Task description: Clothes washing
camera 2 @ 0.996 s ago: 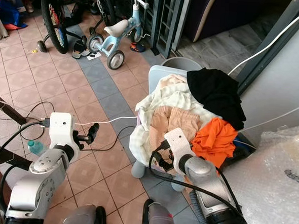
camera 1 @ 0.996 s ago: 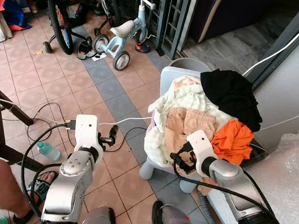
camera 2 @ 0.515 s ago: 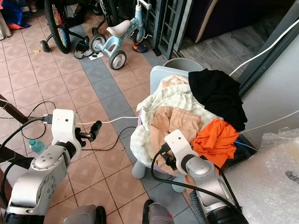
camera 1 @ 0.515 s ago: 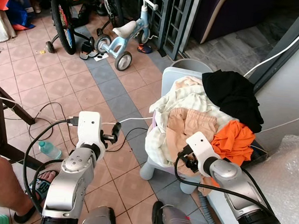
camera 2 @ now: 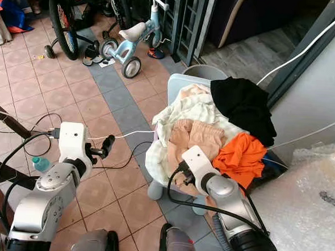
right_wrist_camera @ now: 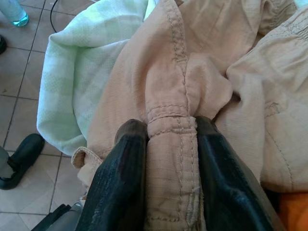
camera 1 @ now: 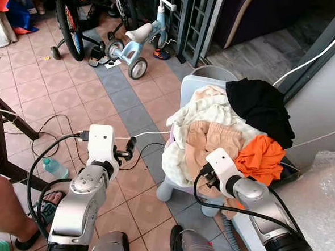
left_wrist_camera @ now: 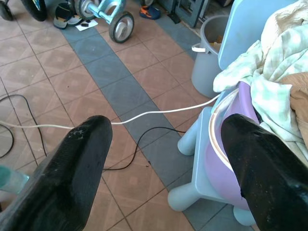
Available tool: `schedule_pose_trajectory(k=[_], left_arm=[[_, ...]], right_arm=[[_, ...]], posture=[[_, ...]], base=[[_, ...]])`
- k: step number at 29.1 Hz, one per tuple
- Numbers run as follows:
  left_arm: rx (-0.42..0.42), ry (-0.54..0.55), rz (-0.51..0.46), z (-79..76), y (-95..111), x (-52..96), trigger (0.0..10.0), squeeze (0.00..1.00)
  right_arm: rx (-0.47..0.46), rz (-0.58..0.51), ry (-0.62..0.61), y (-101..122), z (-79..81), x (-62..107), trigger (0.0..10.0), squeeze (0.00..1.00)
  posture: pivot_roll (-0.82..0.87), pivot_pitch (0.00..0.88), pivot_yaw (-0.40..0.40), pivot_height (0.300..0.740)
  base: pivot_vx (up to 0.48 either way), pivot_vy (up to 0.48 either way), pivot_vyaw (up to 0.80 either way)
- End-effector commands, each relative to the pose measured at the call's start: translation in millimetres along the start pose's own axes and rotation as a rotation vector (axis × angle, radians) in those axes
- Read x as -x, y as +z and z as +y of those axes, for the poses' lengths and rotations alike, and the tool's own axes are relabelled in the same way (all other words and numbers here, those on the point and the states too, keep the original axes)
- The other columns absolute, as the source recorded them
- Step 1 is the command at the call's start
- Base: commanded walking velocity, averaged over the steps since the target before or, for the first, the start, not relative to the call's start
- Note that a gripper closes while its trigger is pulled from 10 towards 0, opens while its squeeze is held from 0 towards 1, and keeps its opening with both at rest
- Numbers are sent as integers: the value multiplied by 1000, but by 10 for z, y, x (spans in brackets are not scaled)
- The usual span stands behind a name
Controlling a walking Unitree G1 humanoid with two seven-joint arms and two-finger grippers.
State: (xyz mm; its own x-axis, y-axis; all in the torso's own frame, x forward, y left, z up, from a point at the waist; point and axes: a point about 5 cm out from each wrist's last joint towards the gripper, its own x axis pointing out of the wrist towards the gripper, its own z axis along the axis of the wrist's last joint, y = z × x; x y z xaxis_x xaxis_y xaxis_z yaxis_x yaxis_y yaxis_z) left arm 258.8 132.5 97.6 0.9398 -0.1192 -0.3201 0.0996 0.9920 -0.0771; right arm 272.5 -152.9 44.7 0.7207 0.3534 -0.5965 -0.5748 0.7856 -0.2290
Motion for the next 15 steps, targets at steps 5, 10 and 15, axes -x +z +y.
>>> schedule_pose_trajectory(k=[5,10,15], left_arm=[[-9,34,2,23,-31,15,10000,0],[-18,30,4,-1,-41,-8,10000,0],[-25,23,0,-14,-25,-29,10000,0]], right_arm=[[-102,-68,-62,79,-21,-5,0,0],[-152,-123,-78,165,-17,1,0,0],[-135,-140,-103,195,-23,5,0,0]], posture=[[13,149,-17,740],[7,143,-14,740],[6,141,-9,740]], base=[[0,0,0],[0,0,0],[0,0,0]])
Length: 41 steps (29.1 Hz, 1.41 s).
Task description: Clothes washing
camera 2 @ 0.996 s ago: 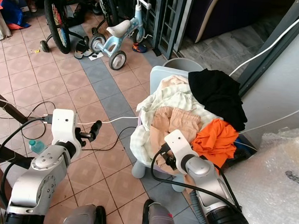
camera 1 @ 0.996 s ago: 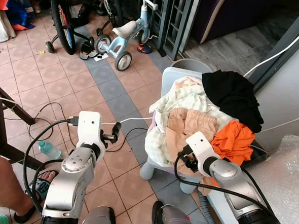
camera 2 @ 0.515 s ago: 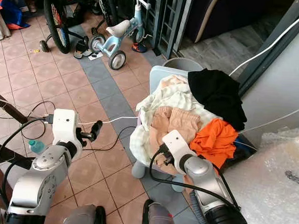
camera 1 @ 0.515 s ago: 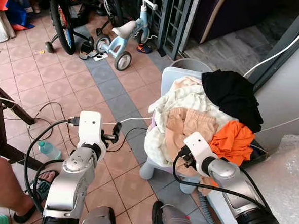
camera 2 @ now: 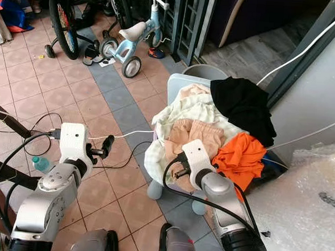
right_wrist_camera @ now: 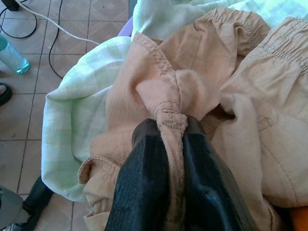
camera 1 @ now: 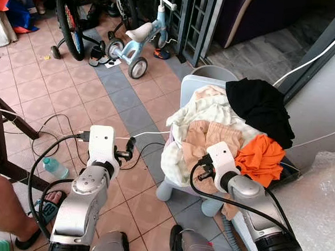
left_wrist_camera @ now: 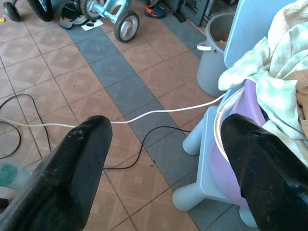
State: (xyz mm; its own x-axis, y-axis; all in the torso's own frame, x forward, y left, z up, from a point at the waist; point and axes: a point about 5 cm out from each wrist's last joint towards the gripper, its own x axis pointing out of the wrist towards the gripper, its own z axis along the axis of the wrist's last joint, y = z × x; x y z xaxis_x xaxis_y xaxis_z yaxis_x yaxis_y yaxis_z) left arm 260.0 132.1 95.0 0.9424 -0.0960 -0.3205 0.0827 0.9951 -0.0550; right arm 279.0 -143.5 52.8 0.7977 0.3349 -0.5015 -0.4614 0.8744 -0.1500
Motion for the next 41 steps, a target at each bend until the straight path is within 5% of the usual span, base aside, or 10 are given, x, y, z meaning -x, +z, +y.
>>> schedule_pose_trajectory(k=[1,8,12,16,17,41], left_arm=[[-10,0,0,-12,1,-9,10000,0],[-5,12,-24,19,39,-10,10000,0],[-3,6,-38,7,69,-22,10000,0],[1,2,-37,-12,62,-33,10000,0],[1,0,-36,-15,58,-35,10000,0],[-1,-1,-34,-17,53,-36,10000,0]], right_arm=[[3,-51,-31,79,-31,28,0,0],[-128,-374,-140,621,-102,103,0,0],[-190,-597,-306,1084,-331,275,0,0],[-236,-670,-372,1254,-468,358,275,0],[-235,-660,-362,1254,-470,349,10000,0],[-204,-632,-365,1244,-471,334,10000,0]], posture=[[7,140,-7,740],[7,143,1,740],[2,139,2,740],[-2,137,1,740],[-3,136,1,740],[-1,133,3,740]], base=[[0,0,0],[0,0,0],[0,0,0],[0,0,0],[0,0,0],[0,0,0]])
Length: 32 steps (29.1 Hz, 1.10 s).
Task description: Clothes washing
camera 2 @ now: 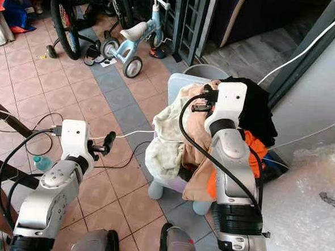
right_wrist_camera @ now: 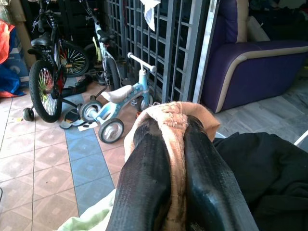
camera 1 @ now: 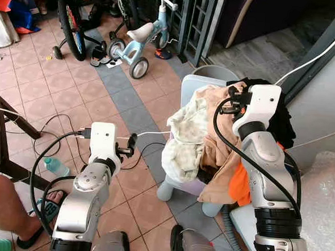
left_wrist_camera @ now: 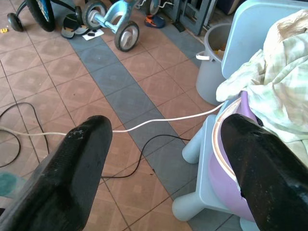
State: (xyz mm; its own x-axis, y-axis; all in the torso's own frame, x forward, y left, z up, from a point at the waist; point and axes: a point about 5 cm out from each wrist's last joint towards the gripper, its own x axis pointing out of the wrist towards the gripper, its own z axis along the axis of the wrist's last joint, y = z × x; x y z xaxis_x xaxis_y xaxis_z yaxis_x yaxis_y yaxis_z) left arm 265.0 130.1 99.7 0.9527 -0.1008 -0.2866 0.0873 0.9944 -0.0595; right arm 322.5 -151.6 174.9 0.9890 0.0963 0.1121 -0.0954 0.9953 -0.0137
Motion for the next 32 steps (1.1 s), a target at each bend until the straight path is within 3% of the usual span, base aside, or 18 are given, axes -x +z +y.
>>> schedule_pose_trajectory(k=[1,32], left_arm=[[-4,5,1,2,-7,-2,10000,0],[-4,5,1,2,-7,-2,10000,0]], right_arm=[[8,-31,-1,77,-6,-8,10000,0],[8,-31,-1,77,-6,-8,10000,0]], posture=[[-1,133,3,740],[-1,133,3,740]], base=[[0,0,0],[0,0,0]])
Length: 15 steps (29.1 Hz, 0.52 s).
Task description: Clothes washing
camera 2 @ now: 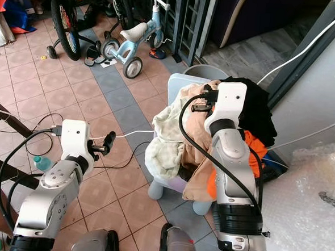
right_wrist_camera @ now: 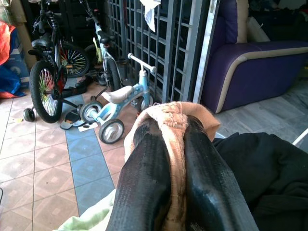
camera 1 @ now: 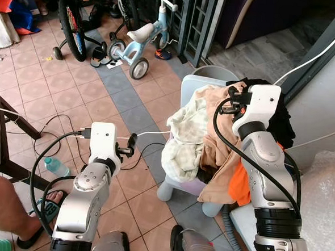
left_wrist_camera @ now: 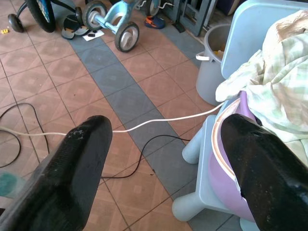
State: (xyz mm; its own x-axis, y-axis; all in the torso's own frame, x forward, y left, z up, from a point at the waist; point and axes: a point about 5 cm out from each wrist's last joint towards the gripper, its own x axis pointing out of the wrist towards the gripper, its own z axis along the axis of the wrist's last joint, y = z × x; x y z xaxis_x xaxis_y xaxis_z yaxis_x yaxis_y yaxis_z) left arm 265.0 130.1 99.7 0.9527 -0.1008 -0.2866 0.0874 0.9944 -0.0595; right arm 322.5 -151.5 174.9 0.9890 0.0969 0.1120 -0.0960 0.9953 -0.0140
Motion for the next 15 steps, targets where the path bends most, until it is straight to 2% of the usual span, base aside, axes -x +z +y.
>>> schedule_pose_trajectory(k=[1,4,5,6,8,11,15], left_arm=[[-4,5,1,2,-7,-2,10000,0],[-4,5,1,2,-7,-2,10000,0],[-4,5,0,2,-7,-4,10000,0],[-1,26,-74,15,74,-46,10000,0],[24,93,-153,38,173,-131,10000,0],[-5,101,-99,7,125,-161,10000,0],[-13,95,-93,6,118,-161,10000,0]], right_arm=[[8,-31,-1,77,-8,-8,10000,0],[8,-31,-1,77,-8,-8,10000,0],[13,-26,-4,71,0,-10,10000,0],[-47,89,-35,-259,44,48,10000,0],[-143,250,-91,-725,116,219,10000,0],[-146,248,-107,-725,75,244,10000,0],[-153,242,-115,-713,59,250,10000,0]], posture=[[-1,133,3,740],[-1,133,3,740],[0,0,0,740],[6,41,2,740],[5,48,-1,740],[2,60,0,740],[-6,81,5,740]], base=[[0,0,0],[0,0,0],[0,0,0],[0,0,0],[0,0,0],[0,0,0],[0,0,0]])
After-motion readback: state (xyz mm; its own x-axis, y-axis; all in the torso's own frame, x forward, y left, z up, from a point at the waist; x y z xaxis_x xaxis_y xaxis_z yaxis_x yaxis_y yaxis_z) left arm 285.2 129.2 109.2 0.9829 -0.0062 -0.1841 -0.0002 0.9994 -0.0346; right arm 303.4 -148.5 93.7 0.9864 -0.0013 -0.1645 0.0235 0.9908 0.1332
